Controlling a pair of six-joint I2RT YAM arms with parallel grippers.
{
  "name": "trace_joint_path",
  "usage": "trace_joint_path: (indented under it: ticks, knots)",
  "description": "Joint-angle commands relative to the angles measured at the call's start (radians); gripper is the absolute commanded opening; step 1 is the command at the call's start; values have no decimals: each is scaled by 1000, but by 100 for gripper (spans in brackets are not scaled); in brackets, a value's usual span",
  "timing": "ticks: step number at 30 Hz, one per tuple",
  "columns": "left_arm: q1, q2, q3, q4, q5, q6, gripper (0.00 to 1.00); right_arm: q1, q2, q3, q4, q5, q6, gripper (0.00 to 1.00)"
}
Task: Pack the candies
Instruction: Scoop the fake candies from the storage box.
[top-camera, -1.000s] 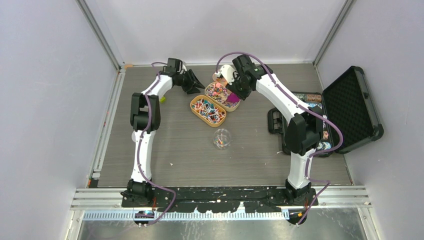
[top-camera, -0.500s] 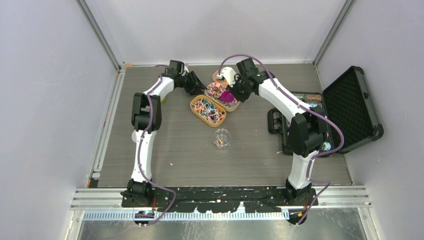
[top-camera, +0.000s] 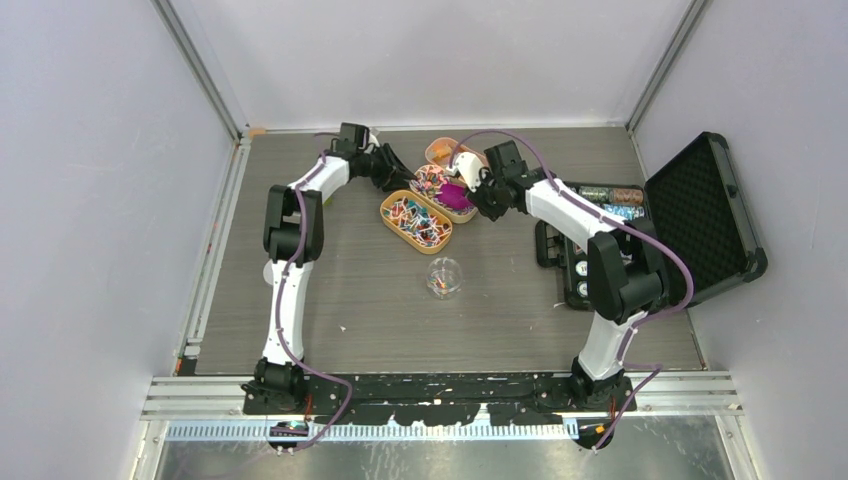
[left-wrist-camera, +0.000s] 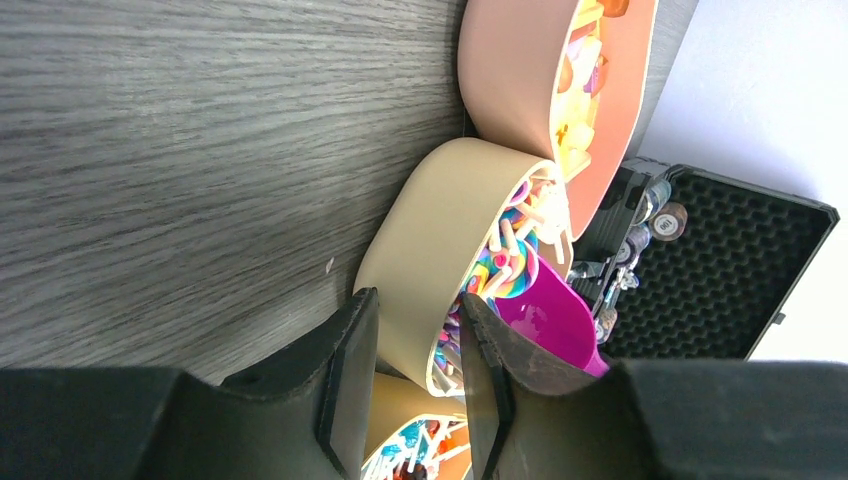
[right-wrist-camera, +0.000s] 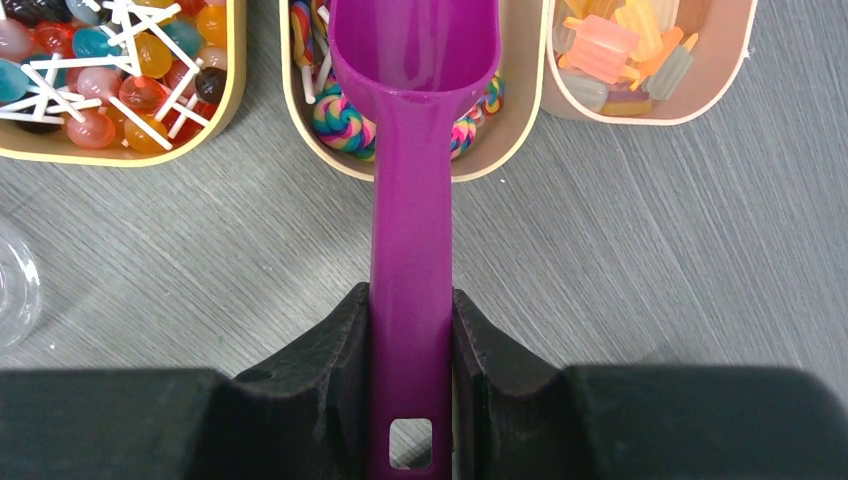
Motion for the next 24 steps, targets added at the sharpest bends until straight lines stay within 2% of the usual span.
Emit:
trace_joint_path:
  ticks: [1,14,24]
  knots:
    - [-7,-20,-13,53,41,-20,37,16,-37,-61,129,-62,17,0]
    - [-7,-34,-15,75,66,-44,38,15,-48,-108,179,-20,48,0]
    - [-7,-38,-24,93,68,-63,37,11,-45,-145,255,-66,58,0]
